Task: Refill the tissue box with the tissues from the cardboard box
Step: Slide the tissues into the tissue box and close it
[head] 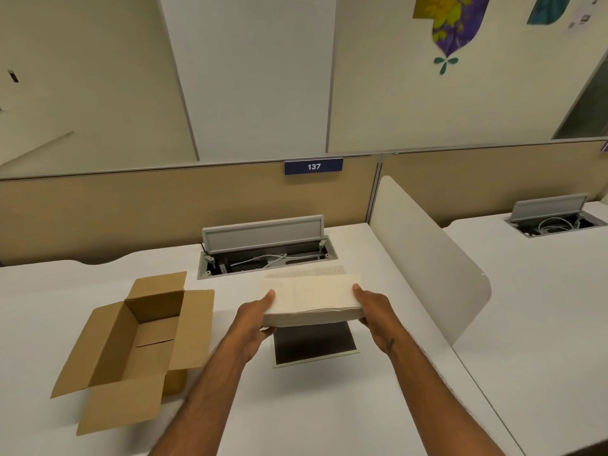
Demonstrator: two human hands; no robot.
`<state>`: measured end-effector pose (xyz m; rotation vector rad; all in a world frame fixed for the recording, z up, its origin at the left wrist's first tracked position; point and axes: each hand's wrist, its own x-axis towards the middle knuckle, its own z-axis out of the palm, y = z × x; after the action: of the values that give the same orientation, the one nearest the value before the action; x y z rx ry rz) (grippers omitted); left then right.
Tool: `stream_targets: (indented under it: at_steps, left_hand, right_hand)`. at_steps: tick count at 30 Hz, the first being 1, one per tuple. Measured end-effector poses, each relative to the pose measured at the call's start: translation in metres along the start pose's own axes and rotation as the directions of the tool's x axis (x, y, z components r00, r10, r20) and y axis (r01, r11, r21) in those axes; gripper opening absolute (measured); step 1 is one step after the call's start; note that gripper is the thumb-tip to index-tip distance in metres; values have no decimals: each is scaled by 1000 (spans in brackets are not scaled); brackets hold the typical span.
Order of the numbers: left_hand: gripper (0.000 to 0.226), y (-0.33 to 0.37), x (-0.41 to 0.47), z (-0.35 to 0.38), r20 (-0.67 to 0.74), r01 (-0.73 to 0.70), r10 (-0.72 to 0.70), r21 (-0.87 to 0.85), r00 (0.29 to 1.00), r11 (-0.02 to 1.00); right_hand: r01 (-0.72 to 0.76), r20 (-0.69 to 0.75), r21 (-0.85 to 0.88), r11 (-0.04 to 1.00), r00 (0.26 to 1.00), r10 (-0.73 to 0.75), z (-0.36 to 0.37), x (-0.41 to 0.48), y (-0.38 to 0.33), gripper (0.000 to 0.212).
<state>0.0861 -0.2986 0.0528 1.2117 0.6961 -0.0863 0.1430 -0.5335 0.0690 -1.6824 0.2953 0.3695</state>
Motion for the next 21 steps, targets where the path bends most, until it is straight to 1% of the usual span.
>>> stream_targets:
  at_steps: [3, 6, 10, 15, 18, 21]
  left_hand:
    - [38, -15, 8, 3, -5, 20, -20, 12, 1000, 1000]
    - [40, -32, 16, 5, -26, 34, -33, 32, 999, 999]
    - [38, -51, 33, 9, -79, 34, -23, 141, 997, 989]
    - [41, -68, 49, 15, -103, 3, 29, 290, 994, 957]
    - [44, -74, 59, 15, -112, -4, 47, 355, 993, 935]
    - [46, -81, 70, 15, -120, -7, 59, 398, 991, 917]
  right_hand:
    - [-21, 33, -34, 999, 999, 22, -3, 18, 13, 29]
    - [-44, 72, -48, 998, 996, 47, -3, 37, 29, 29]
    - [-65, 94, -73, 995, 993, 72, -1, 62, 48, 32]
    - [-148, 99, -61, 987, 983, 154, 5, 79, 69, 28]
    - [-160, 111, -24, 987, 981, 162, 10, 88, 83, 25]
    - [-147, 88, -12, 989, 985, 148, 13, 96, 93, 23]
